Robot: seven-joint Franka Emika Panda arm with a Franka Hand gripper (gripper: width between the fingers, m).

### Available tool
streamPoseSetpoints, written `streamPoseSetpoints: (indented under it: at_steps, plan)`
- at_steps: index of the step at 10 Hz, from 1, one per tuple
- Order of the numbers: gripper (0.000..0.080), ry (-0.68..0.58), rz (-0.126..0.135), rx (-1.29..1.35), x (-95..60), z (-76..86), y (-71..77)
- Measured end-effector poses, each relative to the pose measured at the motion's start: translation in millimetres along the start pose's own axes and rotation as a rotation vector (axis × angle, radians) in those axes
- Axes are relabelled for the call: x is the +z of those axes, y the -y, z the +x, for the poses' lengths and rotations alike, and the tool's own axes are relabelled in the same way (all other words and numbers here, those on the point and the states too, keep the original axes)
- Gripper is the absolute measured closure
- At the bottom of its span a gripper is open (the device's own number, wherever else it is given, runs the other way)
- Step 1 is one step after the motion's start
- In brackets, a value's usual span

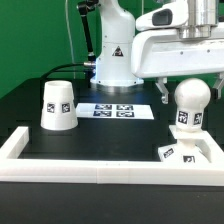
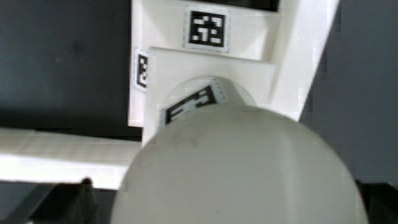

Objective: Assemble lamp

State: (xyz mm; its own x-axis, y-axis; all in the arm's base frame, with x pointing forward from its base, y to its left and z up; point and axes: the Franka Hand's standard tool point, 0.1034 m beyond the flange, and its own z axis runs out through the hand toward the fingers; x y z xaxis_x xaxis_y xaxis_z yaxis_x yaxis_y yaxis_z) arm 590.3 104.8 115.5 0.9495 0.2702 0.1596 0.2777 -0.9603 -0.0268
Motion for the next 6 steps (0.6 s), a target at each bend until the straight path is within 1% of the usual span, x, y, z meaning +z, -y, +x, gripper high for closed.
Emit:
streamPoseSetpoints:
  at_steps: [3,5,6]
  plan:
    - [0.0101,0.008,-0.015,-0.239,2.0,0.5,1.5]
    - [0.0101,0.013,-0.020,-0.351,3.2,-0.1,0.1]
    - [0.0101,0.016,-0.022,-0.450,4.2,-0.9,-1.7]
